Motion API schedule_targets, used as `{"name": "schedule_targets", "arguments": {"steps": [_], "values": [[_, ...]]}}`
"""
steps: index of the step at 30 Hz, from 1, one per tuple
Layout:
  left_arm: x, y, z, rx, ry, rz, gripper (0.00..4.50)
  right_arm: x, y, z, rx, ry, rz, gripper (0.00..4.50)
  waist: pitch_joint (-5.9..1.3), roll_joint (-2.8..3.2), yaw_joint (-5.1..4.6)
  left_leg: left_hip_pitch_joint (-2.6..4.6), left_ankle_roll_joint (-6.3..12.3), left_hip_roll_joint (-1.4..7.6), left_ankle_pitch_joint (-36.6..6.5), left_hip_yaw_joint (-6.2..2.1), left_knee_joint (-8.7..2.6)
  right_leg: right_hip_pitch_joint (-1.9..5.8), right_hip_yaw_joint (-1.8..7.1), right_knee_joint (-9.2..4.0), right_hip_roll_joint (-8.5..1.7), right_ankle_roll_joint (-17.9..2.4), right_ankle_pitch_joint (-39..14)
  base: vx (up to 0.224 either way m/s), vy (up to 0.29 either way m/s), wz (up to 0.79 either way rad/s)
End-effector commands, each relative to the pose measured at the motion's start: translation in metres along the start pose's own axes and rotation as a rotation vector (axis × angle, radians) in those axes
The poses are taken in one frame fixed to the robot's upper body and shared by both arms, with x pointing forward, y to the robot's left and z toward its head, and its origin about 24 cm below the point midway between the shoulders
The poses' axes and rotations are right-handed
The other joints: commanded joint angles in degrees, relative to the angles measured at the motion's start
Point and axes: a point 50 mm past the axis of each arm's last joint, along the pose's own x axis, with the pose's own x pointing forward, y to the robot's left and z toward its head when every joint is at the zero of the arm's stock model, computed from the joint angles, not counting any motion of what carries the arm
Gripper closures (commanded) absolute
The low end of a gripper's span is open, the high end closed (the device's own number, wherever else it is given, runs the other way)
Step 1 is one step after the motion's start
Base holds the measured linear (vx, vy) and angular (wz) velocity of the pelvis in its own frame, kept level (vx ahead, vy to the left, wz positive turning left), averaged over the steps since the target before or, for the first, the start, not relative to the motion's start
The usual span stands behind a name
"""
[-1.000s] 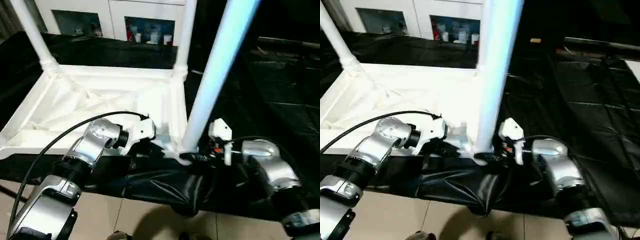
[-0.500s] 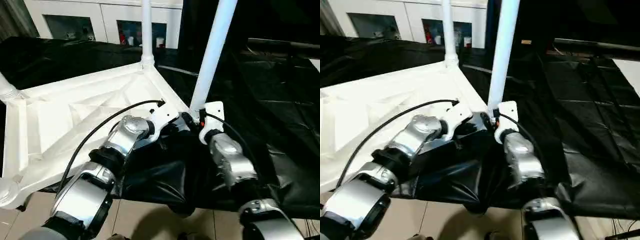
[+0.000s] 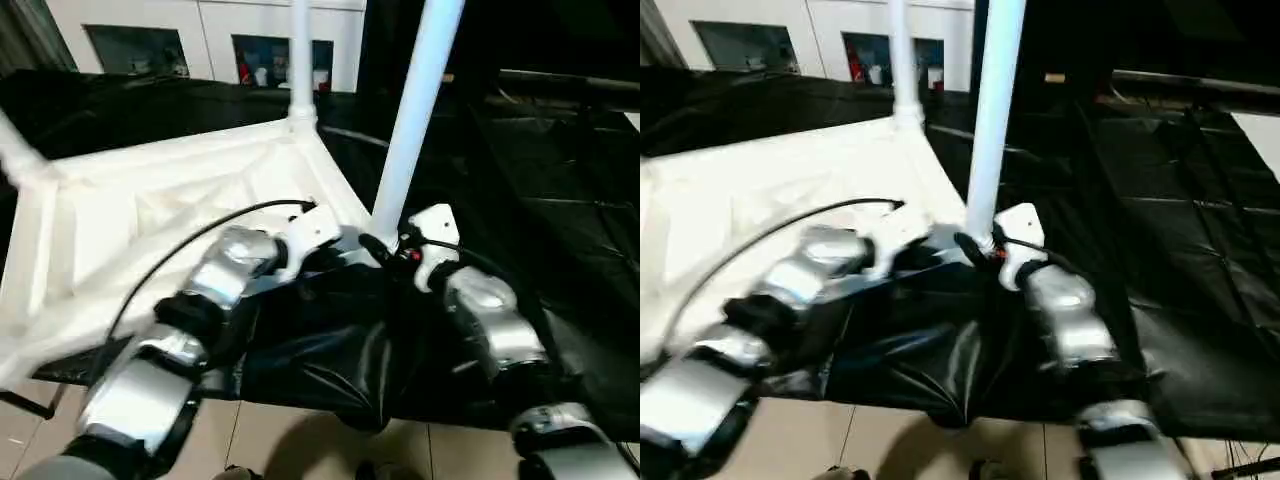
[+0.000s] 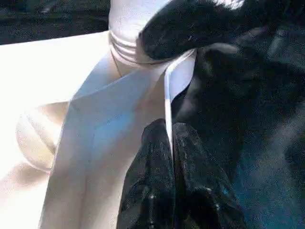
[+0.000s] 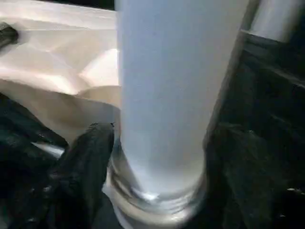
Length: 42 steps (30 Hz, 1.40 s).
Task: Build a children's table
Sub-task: Rotate leg to tighten
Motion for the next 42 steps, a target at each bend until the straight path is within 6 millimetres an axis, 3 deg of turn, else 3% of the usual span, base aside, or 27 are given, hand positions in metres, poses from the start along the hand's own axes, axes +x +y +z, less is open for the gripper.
{"name": "schedule_targets", "arguments": {"steps": [1, 3, 8, 13, 19, 28, 36, 39, 40, 41, 42], "values": [[0.005, -0.018, -0.013, 0.02, 0.028, -0.136, 4.5, -0.005, 0.005, 0.001, -0.029, 0.006, 0.119, 0.72, -3.52, -0.53, -0.03, -0.13, 6.93, 1.06, -6.4, -0.43, -2.99, 3.67, 2.37, -3.5, -3.79, -13.96, -5.38, 0.0, 0.0, 0.0], [-0.006, -0.025, -0.016, 0.047, 0.004, -0.265, 4.5, -0.02, 0.002, 0.004, -0.042, 0.014, 0.266, 0.72, -3.4, -0.63, 0.24, -0.02, 7.79, 1.35, -6.83, -0.37, -3.04, 3.59, 2.49, -3.37, -3.8, -14.74, -3.94, 0.0, 0.0, 0.0], [-0.021, -0.028, -0.018, 0.073, -0.01, -0.347, 4.5, -0.036, 0.004, 0.005, -0.059, 0.047, 0.459, 0.72, -3.59, -0.53, 0.42, 0.04, 8.05, 1.55, -5.92, -0.17, -2.9, 3.61, 2.33, -2.81, -3.59, -15.71, -1.21, 0.0, 0.0, 0.0], [-0.028, -0.026, -0.02, 0.076, -0.01, -0.348, 4.5, -0.038, 0.007, 0.003, -0.053, 0.083, 0.524, 0.72, -3.37, -0.71, 0.53, 0.07, 6.18, 1.44, -8.29, -0.18, -3.07, 3.34, 2.29, -3.51, -3.77, -14.21, -8.44, 0.0, 0.0, 0.0], [-0.029, -0.028, -0.02, 0.074, -0.015, -0.351, 4.5, -0.038, 0.011, -0.001, -0.064, 0.114, 0.567, 0.98, -3.6, -0.83, 0.45, -0.02, 6.04, 1.31, -6.53, -0.24, -2.98, 3.45, 2.38, -3.27, -3.72, -13.8, -6.79, 0.0, 0.0, 0.0], [-0.029, -0.028, -0.019, 0.071, -0.019, -0.351, 4.5, -0.039, 0.01, -0.002, -0.061, 0.124, 0.566, 1.81, -3.74, -0.77, 0.5, 0.0, 6.34, 1.3, -6.17, -0.2, -2.86, 3.51, 2.32, -3.15, -3.7, -14.06, -6.07, 0.0, 0.0, 0.0], [-0.028, -0.028, -0.022, 0.054, -0.008, -0.322, 4.5, -0.039, 0.011, -0.009, -0.062, 0.141, 0.527, 1.99, -3.73, -0.83, 0.41, 0.01, 6.6, 1.23, -5.43, -0.17, -2.77, 3.49, 2.34, -2.99, -3.6, -14.23, -4.96, 0.0, 0.0, 0.0], [-0.02, -0.019, -0.022, -0.003, 0.006, -0.193, 4.5, -0.03, 0.008, -0.013, -0.032, 0.128, 0.358, 2.0, -3.35, -0.93, 0.19, -0.04, 5.99, 1.14, -6.64, -0.18, -2.89, 3.21, 2.34, -3.41, -3.64, -13.62, -7.88, 0.0, 0.0, 0.0], [-0.016, -0.015, -0.021, -0.025, 0.007, -0.133, 4.5, -0.026, 0.007, -0.016, -0.02, 0.125, 0.268, 2.0, -3.19, -1.07, -0.04, 0.24, 4.33, 1.0, -8.97, -0.29, -3.02, 3.06, 2.33, -4.16, -3.81, -12.14, -14.29, 0.0, 0.0, 0.0], [-0.016, -0.015, -0.021, -0.025, 0.007, -0.133, 4.5, -0.026, 0.007, -0.016, -0.02, 0.125, 0.268, 2.0, -3.21, -1.1, -0.07, 0.35, 4.04, 0.95, -9.22, -0.31, -2.99, 2.98, 2.35, -4.27, -3.77, -11.59, -15.51, 0.0, 0.0, 0.0], [-0.011, -0.011, -0.019, -0.044, 0.015, -0.072, 4.5, -0.02, 0.006, -0.02, 0.009, 0.118, 0.129, 2.0, -3.21, -1.08, -0.07, 0.31, 3.57, 1.04, -9.11, -0.4, -3.16, 2.95, 2.39, -4.34, -3.75, -11.02, -16.49, 0.0, 0.0, 0.0]]}}
